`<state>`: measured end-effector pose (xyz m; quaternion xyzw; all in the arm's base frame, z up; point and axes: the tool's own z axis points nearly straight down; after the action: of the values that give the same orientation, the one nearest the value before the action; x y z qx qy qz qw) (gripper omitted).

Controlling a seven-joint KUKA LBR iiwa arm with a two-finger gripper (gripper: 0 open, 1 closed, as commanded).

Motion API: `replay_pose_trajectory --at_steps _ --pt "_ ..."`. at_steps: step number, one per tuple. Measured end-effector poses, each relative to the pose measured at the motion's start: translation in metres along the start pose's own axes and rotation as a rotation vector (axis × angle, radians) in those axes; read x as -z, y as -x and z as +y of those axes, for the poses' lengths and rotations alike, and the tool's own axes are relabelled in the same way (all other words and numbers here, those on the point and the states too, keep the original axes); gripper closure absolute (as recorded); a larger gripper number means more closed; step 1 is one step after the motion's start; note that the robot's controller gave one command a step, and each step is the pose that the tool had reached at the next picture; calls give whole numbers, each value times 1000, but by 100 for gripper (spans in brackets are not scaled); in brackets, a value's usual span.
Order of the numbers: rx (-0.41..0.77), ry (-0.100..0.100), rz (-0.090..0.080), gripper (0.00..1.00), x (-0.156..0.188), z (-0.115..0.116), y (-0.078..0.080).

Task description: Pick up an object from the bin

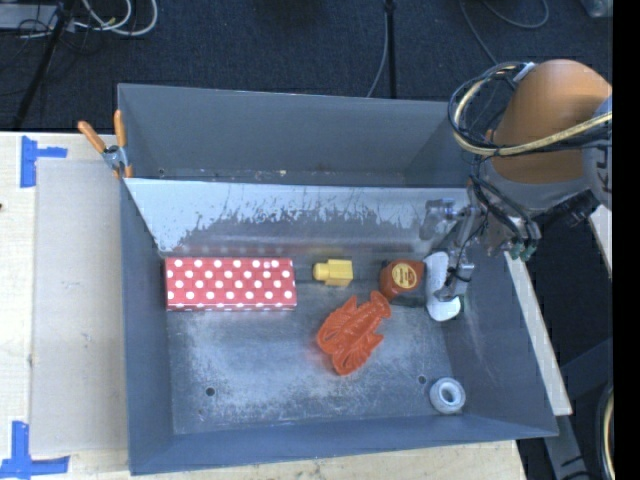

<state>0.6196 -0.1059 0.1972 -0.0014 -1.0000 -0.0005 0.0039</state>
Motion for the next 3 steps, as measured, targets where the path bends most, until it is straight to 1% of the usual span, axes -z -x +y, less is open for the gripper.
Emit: replay_pose_trajectory --at_steps 1,2,3 --pt "2 -1 -7 0 5 0 1" --pt "30 -3 -11 0 -38 19 1" --pt "74 -1 -8 0 -108 53 -8"
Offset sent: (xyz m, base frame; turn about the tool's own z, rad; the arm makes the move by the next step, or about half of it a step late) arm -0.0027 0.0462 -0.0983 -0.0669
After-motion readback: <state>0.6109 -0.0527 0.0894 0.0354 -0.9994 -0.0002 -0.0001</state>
